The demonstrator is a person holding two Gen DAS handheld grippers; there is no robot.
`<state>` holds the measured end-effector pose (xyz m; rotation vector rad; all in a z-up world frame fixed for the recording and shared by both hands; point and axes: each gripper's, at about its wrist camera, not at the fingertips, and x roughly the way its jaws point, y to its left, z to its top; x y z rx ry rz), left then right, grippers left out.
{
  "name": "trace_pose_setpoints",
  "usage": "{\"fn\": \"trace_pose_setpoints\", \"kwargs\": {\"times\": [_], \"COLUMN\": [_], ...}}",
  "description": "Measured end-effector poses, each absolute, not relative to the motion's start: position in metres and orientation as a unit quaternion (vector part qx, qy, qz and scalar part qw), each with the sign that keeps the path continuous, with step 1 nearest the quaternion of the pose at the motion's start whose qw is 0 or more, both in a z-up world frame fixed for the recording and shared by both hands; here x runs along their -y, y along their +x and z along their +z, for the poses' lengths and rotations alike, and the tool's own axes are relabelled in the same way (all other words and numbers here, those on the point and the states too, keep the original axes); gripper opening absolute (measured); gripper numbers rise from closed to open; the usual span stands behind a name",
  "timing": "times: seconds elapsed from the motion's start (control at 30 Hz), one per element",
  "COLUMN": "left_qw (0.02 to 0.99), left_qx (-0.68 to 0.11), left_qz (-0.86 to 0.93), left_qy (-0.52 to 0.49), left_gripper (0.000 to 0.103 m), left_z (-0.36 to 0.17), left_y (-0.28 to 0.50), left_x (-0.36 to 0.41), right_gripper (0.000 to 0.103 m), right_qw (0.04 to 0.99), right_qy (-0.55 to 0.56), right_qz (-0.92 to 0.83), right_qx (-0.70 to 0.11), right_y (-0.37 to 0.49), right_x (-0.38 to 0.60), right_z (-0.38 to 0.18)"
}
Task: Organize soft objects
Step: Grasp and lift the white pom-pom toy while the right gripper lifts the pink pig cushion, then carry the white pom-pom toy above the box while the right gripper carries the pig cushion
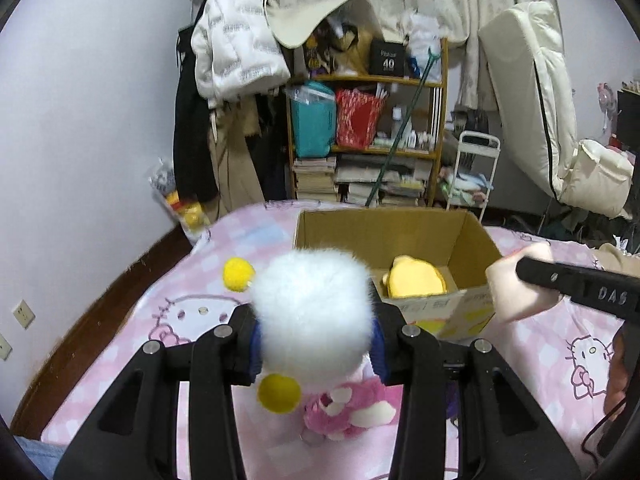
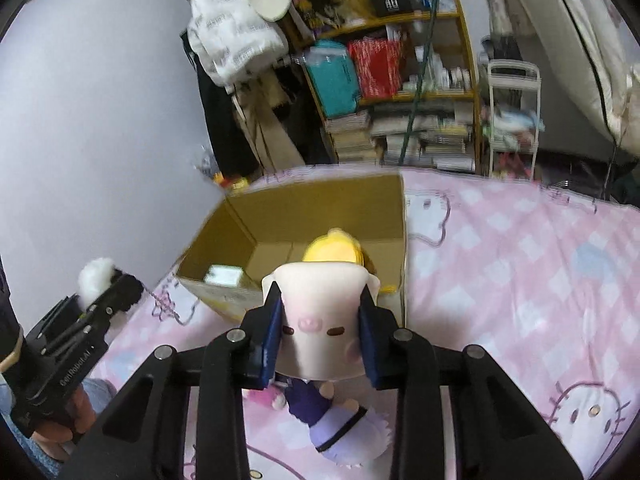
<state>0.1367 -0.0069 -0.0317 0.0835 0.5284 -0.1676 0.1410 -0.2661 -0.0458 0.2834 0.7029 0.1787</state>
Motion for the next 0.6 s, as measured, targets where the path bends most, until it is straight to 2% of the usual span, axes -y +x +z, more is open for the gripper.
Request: {"fn": "trace_pose_setpoints", "kwargs": {"times": [0.3,0.6], "left_qw": [0.973,0.982], "left_qx": [-0.21,-0.153], "left_qz": [-0.094,-0.103], "left_qy": [0.035,0.043], "left_gripper": [0.04,0.04], "left_z": [-0.004,0.025], "left_y": [0.132,0.135], "left_x": [0.004,0.011], "right_gripper": [0.036,0.036], "right_qw": [0.959,0.973], "right_qy": [0.119,0.12], "right_qz": [0.069,0.067], "right_qx": [-0.246,-0.183], "right_y": [0.125,0.12], "right_x": [0.268,0.276], "right_z": [-0.011,0.012]}}
